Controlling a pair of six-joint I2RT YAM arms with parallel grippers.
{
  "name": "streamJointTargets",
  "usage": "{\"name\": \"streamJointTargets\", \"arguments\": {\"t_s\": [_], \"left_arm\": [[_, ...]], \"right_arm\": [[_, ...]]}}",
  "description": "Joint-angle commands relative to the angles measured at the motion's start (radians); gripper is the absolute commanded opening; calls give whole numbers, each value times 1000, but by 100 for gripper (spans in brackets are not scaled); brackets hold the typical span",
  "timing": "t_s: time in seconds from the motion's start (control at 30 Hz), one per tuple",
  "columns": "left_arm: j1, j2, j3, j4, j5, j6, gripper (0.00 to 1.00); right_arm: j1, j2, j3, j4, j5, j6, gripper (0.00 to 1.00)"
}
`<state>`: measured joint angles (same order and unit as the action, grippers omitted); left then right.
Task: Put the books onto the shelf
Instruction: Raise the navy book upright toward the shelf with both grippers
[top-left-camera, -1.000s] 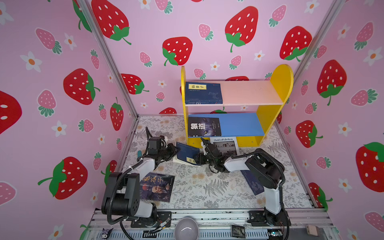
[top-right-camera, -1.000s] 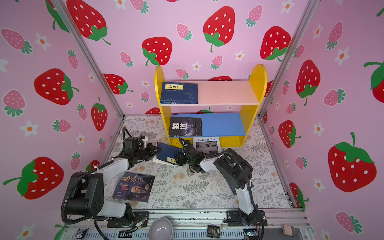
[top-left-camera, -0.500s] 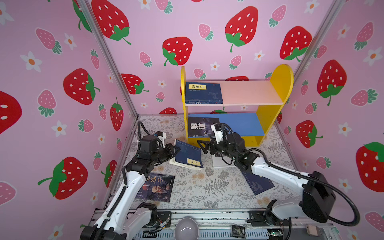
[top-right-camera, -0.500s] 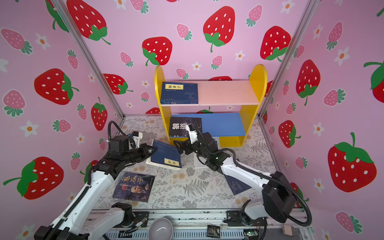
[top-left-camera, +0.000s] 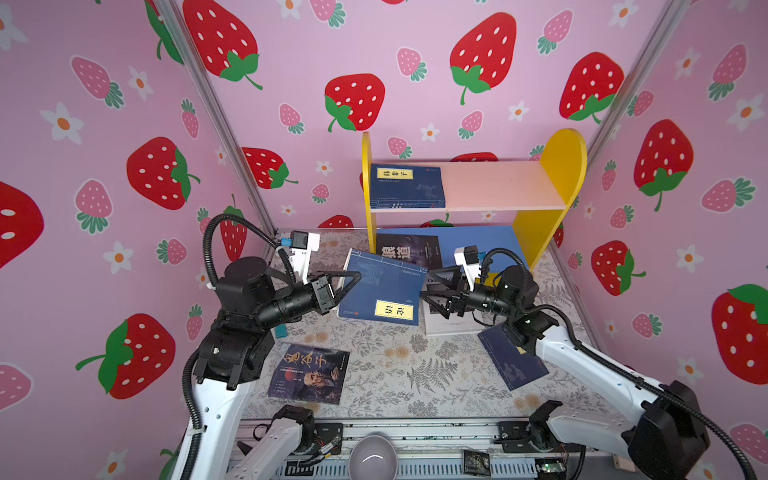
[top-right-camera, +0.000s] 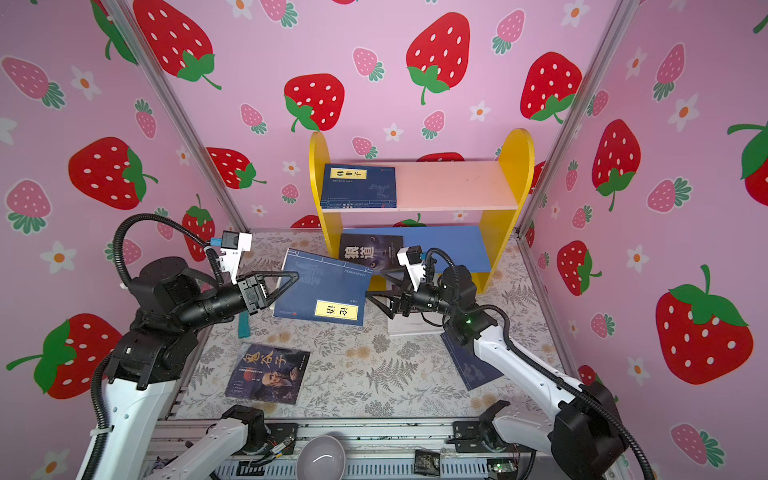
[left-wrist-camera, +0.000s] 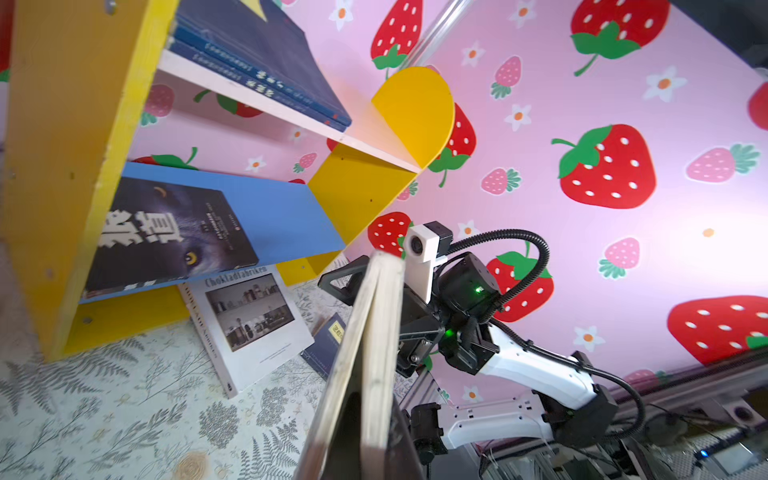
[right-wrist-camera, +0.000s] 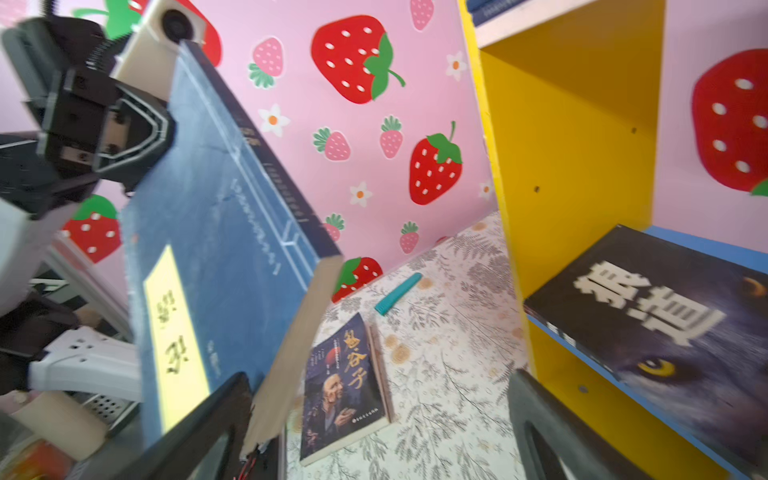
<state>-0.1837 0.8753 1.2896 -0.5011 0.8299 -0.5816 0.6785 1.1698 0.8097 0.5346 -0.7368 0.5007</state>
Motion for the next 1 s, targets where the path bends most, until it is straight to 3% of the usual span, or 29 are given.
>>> {"name": "streamJointTargets", "arguments": {"t_s": [0.0, 0.1, 0.37, 0.73, 0.97], "left_arm": [[-3, 23, 20, 98, 119, -21, 0], [-3, 28, 20, 106, 124, -15, 0], [-3, 29, 22, 220, 162, -58, 0], [-6, 72, 3, 454, 136, -158, 0], [-15, 108, 0, 507, 124, -174, 0]], "right_arm": [[-1, -15, -9, 204, -118, 102, 98], [-2, -7, -23, 326, -159, 184, 97], [1, 40, -22, 414, -178, 268, 93], [66, 140, -28, 654, -126, 426, 82], [78, 171, -20, 727, -83, 486, 45]]}}
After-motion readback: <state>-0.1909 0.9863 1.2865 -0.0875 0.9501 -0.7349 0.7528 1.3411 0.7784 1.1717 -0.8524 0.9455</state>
